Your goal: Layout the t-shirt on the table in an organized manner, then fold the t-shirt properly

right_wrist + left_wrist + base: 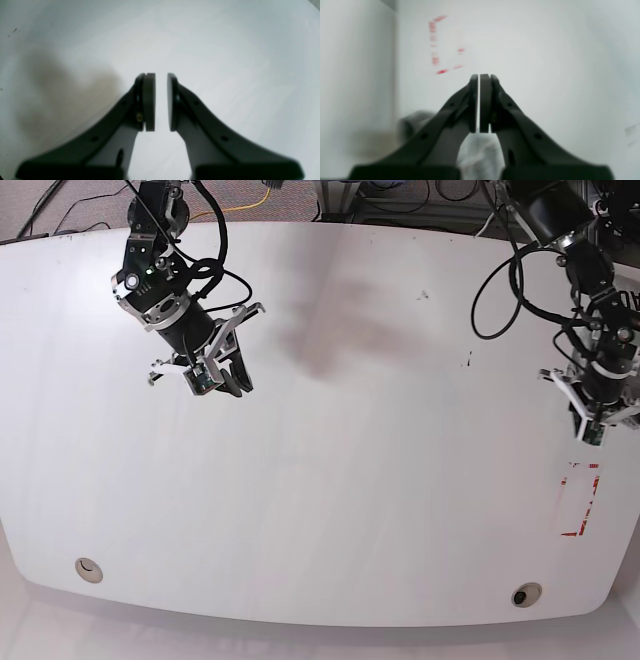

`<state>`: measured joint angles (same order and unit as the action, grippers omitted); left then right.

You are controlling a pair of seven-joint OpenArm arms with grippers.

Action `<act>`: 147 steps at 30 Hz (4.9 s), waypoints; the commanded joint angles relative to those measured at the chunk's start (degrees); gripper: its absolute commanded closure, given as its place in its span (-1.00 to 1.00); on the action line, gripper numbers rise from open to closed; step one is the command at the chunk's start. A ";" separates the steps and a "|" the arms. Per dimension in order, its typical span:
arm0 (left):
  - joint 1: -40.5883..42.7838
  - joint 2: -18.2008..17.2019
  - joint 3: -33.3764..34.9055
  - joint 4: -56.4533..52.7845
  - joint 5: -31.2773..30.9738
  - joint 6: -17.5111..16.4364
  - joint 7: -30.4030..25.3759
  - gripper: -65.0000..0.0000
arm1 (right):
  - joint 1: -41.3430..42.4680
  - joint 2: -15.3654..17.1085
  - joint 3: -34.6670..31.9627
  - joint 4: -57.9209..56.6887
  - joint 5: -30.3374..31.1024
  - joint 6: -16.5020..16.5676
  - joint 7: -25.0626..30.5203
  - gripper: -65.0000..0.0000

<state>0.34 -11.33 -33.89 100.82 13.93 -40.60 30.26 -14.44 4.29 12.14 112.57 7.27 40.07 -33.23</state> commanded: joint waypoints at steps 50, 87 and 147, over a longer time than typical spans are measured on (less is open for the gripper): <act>5.95 -8.93 -20.04 -24.82 1.14 0.60 -1.03 1.00 | -0.03 0.67 0.56 1.32 7.72 -0.07 -1.45 0.77; -6.80 0.39 2.37 -1.78 0.79 0.60 -1.21 1.00 | 3.23 6.65 2.67 2.55 3.15 -0.07 8.66 0.77; 55.71 20.33 16.09 14.75 0.35 6.01 -29.16 1.00 | -43.45 -8.73 20.96 1.49 8.60 -0.07 33.19 0.78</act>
<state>53.01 8.93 -17.82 114.52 15.42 -36.49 2.57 -55.31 -4.78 32.95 113.19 14.87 39.68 -1.54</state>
